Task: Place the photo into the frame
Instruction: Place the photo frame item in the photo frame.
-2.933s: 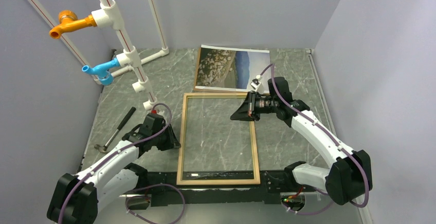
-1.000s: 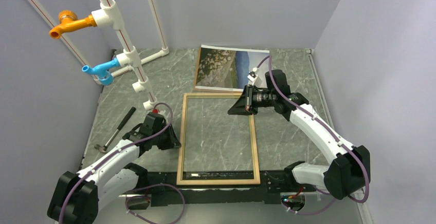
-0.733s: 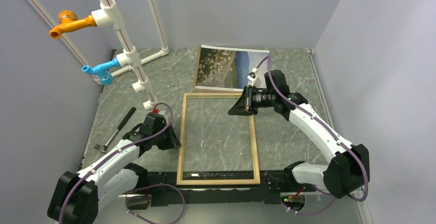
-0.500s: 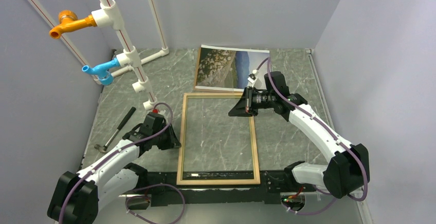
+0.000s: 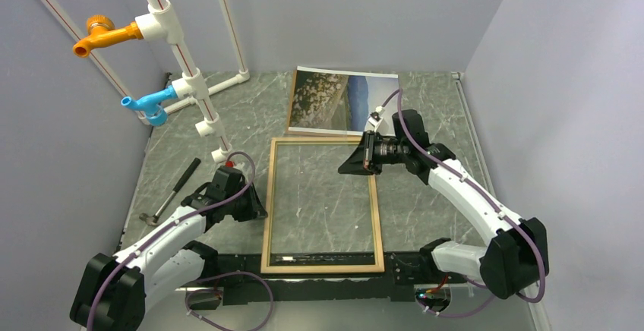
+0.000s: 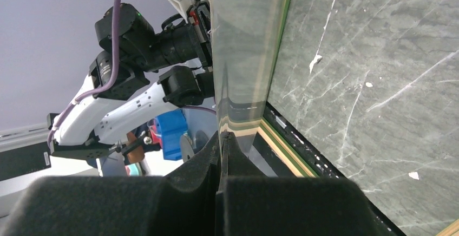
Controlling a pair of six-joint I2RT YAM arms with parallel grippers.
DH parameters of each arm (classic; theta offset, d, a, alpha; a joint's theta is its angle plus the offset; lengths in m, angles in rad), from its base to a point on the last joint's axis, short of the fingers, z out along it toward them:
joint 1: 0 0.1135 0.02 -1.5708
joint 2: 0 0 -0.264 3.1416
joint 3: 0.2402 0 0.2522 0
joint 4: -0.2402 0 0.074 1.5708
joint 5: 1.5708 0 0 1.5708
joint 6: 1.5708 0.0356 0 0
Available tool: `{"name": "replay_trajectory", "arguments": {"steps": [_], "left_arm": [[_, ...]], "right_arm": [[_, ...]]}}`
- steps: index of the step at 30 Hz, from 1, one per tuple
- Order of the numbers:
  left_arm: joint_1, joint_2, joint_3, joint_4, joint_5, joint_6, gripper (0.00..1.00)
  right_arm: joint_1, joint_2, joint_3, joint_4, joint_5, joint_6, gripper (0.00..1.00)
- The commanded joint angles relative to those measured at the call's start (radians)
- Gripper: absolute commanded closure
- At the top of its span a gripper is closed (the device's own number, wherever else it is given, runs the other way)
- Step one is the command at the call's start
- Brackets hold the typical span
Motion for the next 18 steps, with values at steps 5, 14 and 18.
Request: {"name": "replay_trajectory", "arguments": {"steps": [5, 14, 18], "left_arm": [[0.004, 0.013, -0.014, -0.011, -0.060, 0.034, 0.78], [0.003, 0.018, -0.013, -0.012, -0.062, 0.034, 0.78], [0.005, 0.017, -0.013, -0.013, -0.062, 0.034, 0.78]], "right_arm": [[0.003, -0.047, -0.025, 0.066, -0.011, 0.042, 1.00], [0.003, -0.079, -0.019, 0.080, -0.016, 0.076, 1.00], [0.004, -0.080, -0.036, 0.091, -0.025, 0.082, 1.00]]}}
